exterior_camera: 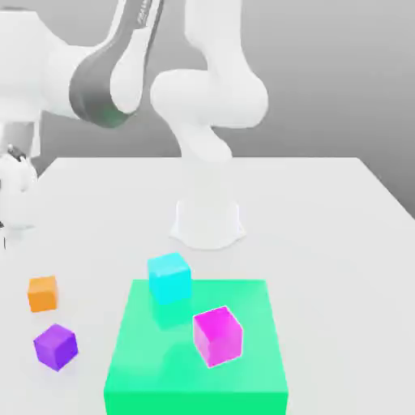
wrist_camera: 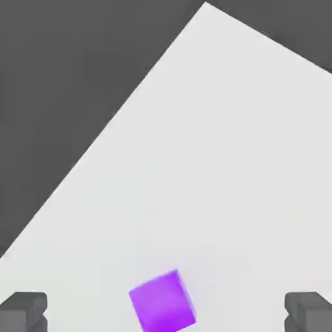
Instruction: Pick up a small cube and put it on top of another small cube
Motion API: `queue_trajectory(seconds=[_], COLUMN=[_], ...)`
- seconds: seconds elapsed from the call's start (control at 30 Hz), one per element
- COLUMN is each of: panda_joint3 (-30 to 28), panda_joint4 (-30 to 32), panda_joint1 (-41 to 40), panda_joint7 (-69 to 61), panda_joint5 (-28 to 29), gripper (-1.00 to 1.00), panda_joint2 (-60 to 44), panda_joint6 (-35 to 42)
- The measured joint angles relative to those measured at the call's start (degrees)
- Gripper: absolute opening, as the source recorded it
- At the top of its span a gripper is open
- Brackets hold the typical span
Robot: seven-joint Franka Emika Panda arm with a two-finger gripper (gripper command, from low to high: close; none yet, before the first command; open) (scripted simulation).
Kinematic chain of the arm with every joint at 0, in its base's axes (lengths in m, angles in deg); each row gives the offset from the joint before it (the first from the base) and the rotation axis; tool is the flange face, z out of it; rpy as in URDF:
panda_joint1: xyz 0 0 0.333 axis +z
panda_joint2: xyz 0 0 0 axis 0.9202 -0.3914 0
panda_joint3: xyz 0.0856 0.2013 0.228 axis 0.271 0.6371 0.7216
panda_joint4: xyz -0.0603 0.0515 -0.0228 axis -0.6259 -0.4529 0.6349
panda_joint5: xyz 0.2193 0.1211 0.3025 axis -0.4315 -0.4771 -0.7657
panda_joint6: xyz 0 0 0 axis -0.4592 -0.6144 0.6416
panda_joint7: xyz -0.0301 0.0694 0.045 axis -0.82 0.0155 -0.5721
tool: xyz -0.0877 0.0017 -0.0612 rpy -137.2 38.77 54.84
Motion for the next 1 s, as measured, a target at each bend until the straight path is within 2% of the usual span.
queue_trajectory(seconds=[0.13,0.33,0.37,0.6,0.8,1.0], panda_joint3=[-0.8,8.0,9.1,9.2,3.1,6.7], panda_joint4=[3.4,1.6,1.3,1.3,3.8,5.6], panda_joint1=[-4.8,-12.4,-13.4,-13.5,-9.4,-0.8], panda_joint7=[-1.3,-7.9,-8.4,-8.2,-1.3,12.1], panda_joint5=[-6.9,-16.6,-17.2,-17.0,-7.9,-2.3], gripper=[0.0,0.0,-1.0,-1.0,-1.0,-1.0], panda_joint2=[-8.7,-21.2,-22.5,-22.5,-11.3,1.4], panda_joint6=[-4.8,-14.1,-15.2,-15.2,-6.6,3.8])
